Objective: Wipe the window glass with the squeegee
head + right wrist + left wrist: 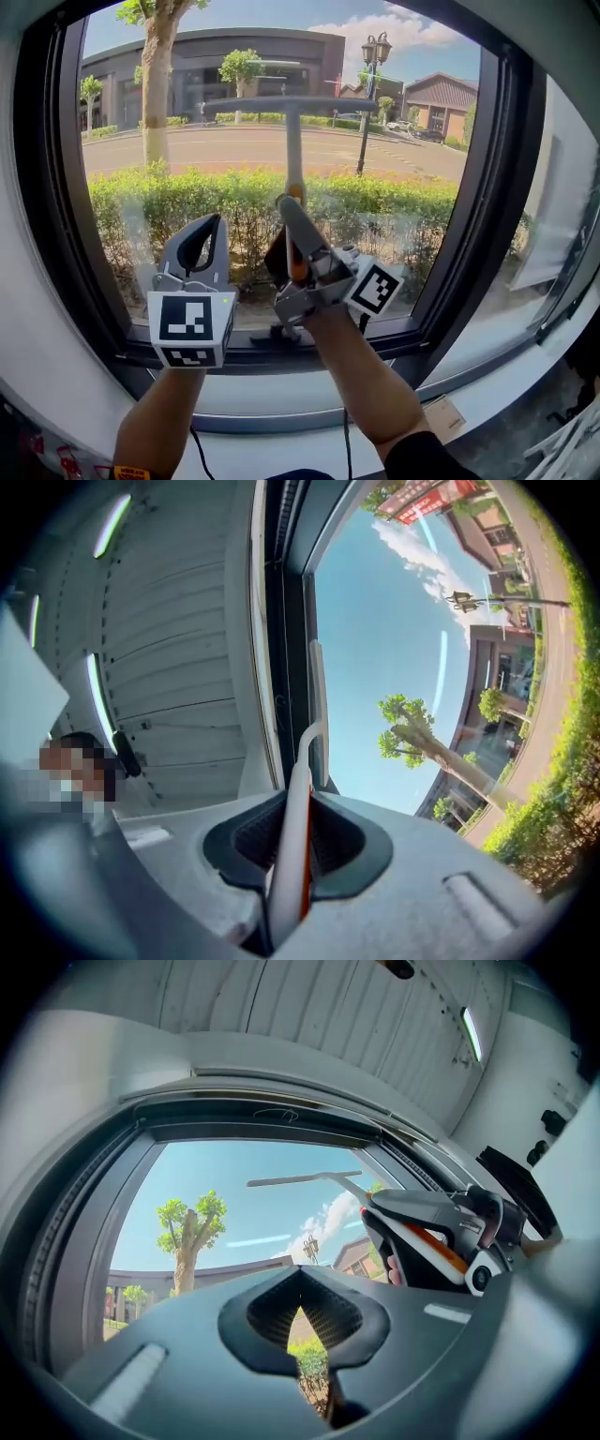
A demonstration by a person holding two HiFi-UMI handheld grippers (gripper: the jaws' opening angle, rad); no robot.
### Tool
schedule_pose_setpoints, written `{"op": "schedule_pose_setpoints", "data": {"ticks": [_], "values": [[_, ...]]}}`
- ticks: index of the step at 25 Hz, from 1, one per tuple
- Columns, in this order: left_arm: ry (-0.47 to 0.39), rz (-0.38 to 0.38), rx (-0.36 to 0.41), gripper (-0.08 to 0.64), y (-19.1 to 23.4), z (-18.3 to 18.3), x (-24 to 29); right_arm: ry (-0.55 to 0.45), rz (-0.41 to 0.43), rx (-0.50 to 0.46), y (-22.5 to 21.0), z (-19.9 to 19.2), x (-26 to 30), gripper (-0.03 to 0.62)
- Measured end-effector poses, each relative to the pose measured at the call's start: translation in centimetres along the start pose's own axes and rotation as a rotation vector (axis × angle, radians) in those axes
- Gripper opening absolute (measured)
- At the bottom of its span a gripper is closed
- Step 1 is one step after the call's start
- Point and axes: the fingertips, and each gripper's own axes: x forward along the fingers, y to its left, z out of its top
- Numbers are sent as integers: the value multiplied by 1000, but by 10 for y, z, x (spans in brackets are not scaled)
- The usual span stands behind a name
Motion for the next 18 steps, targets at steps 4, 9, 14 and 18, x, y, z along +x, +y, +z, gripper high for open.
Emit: {"op": "schedule_pose_setpoints", "data": {"ticks": [4, 9, 14, 18], "values": [[-69, 9, 35, 15, -6, 43, 22, -22, 27, 1, 2, 39, 18, 41], [-100, 15, 51, 15, -14, 66, 36, 6, 44, -32, 2, 58, 34, 41], [-68, 17, 44, 15, -18, 55, 44, 3, 24, -16, -7, 62, 32, 41], [-47, 11, 31, 15, -23, 44, 45, 0, 20, -1, -9, 59, 22, 41]]}}
